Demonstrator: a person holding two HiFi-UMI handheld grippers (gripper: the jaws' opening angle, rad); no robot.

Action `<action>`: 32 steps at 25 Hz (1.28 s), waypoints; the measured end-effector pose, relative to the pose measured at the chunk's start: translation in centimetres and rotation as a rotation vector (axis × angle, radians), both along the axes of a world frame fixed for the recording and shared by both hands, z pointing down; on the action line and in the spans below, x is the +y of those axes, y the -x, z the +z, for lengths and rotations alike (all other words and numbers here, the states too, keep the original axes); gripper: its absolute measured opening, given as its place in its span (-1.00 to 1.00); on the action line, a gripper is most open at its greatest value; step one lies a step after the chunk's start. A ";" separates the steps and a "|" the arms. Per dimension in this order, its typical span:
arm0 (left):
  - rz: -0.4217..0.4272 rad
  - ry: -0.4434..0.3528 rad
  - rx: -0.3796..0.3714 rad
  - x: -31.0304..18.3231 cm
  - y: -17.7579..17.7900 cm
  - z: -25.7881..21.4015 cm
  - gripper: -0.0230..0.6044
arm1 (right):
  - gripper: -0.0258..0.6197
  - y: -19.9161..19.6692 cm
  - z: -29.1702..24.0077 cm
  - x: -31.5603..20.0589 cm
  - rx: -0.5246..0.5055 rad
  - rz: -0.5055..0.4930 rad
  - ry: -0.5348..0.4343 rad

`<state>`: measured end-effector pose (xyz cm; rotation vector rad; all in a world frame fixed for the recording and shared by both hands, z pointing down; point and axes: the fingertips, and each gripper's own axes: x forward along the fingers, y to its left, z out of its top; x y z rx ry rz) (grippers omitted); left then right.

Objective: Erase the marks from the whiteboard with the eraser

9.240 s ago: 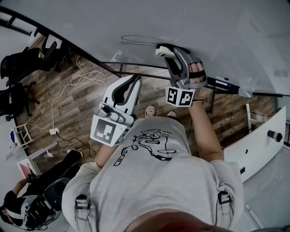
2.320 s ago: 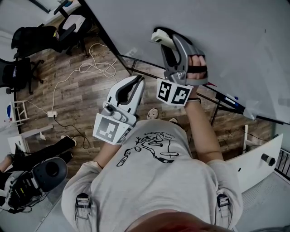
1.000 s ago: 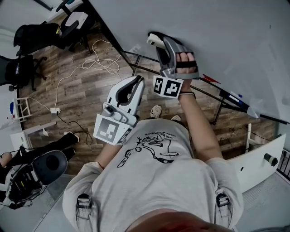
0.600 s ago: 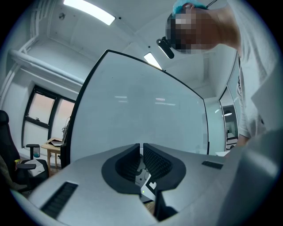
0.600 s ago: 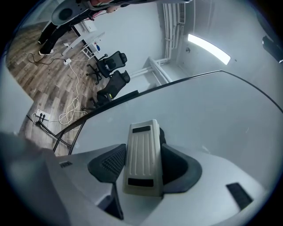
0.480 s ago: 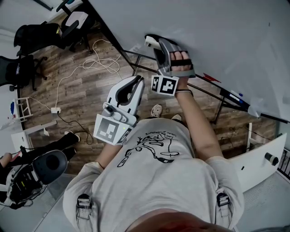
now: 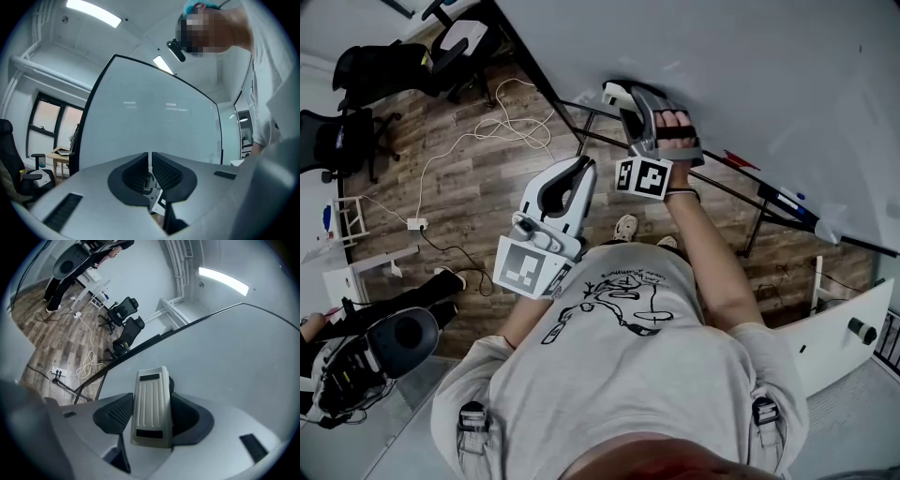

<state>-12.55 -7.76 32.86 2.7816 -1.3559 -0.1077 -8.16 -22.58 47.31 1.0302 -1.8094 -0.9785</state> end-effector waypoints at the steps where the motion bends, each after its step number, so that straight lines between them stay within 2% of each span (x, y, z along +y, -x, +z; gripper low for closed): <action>1: 0.002 -0.001 0.001 0.0 -0.1 -0.1 -0.80 | -0.11 -0.1 -0.3 0.6 -0.034 -0.004 0.016; 9: 0.029 -0.011 0.002 -0.1 -1.3 -0.3 -0.80 | -0.12 -3.2 -2.7 4.8 -0.364 0.005 0.153; 16: 0.079 -0.026 0.003 0.1 -4.2 -0.8 -0.80 | -0.12 -8.1 -6.7 8.0 -0.653 0.033 0.193; 22: 0.133 -0.040 0.009 0.3 -7.1 -1.6 -0.80 | -0.12 -11.9 -11.0 10.4 -0.802 0.038 0.149; 25: 0.164 -0.044 0.012 0.6 -8.8 -1.8 -0.80 | -0.12 -13.7 -12.2 11.6 -0.836 0.044 0.132; 32: 0.217 -0.059 0.019 1.5 -12.1 -2.6 -0.80 | -0.12 -17.3 -14.7 14.5 -0.993 0.065 0.099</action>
